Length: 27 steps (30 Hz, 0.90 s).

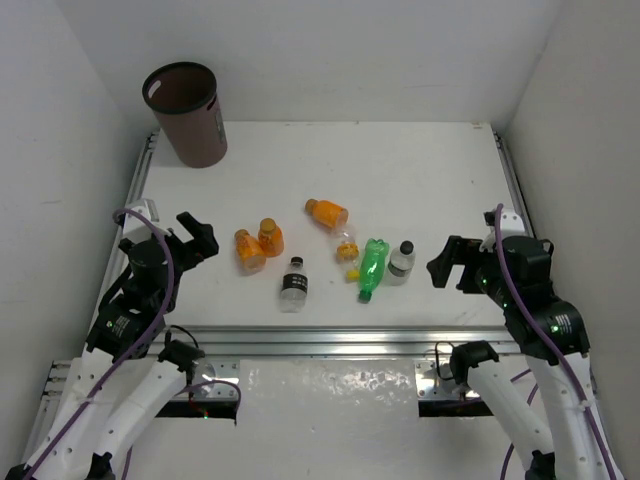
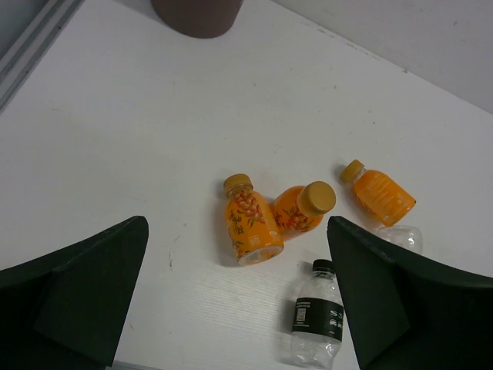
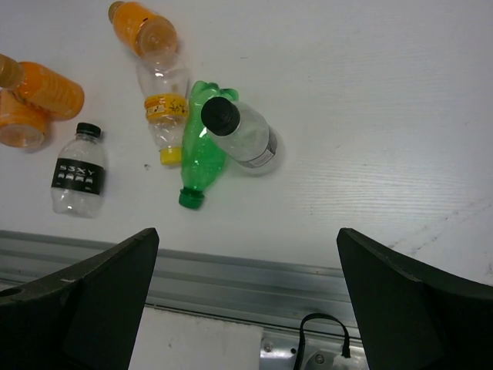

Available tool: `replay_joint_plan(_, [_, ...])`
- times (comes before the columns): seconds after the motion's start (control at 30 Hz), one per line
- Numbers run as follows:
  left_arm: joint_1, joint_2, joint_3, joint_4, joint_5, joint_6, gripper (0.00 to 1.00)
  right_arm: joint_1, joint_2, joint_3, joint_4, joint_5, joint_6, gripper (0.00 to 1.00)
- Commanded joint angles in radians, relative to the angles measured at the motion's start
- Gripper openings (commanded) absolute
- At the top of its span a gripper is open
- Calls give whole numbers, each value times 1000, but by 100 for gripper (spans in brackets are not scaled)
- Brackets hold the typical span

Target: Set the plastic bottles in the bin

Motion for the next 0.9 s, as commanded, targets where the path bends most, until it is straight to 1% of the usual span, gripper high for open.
replay_joint_plan(0.0, [5,-1,13,36,11,-2,100,4,12,12,42,8,4,99])
replay_joint_plan(0.03, [6,2,13,38,11,0,100,4,15,9,57,2,2,99])
replay_joint_plan(0.1, [6,5,13,38,16,0,100,4,12,-2,89,-73,-2,99])
replay_joint_plan(0.13, [5,5,13,38,17,0,100,2,12,-23,111,-119,-6,99])
replay_joint_plan(0.17, [5,3,13,38,19,0,100,4,13,-32,153,-198,4,99])
replay_joint_plan(0.23, [5,3,10,41,24,0,100,2,39,-51,184,-223,31,99])
replay_joint_plan(0.3, [6,5,7,47,33,3,100,4,76,-57,220,-193,45,99])
replay_joint_plan(0.4, [5,16,7,53,50,10,100,4,220,-43,238,-109,31,99])
replay_joint_plan(0.43, [5,20,5,54,56,14,100,5,306,-19,235,-93,24,99])
replay_joint_plan(0.5, [5,29,5,57,67,17,100,10,375,-2,252,-64,-4,99])
replay_joint_plan(0.67, [5,29,1,64,76,20,100,59,550,-2,367,-56,-45,99])
replay_joint_plan(0.73, [5,28,-2,65,82,21,100,89,590,-16,404,-10,-64,95])
replay_joint_plan(0.8, [5,29,-1,68,87,23,100,114,635,-46,443,-4,-76,92])
replay_joint_plan(0.87, [5,34,-3,70,90,24,100,129,673,-52,471,27,-93,86])
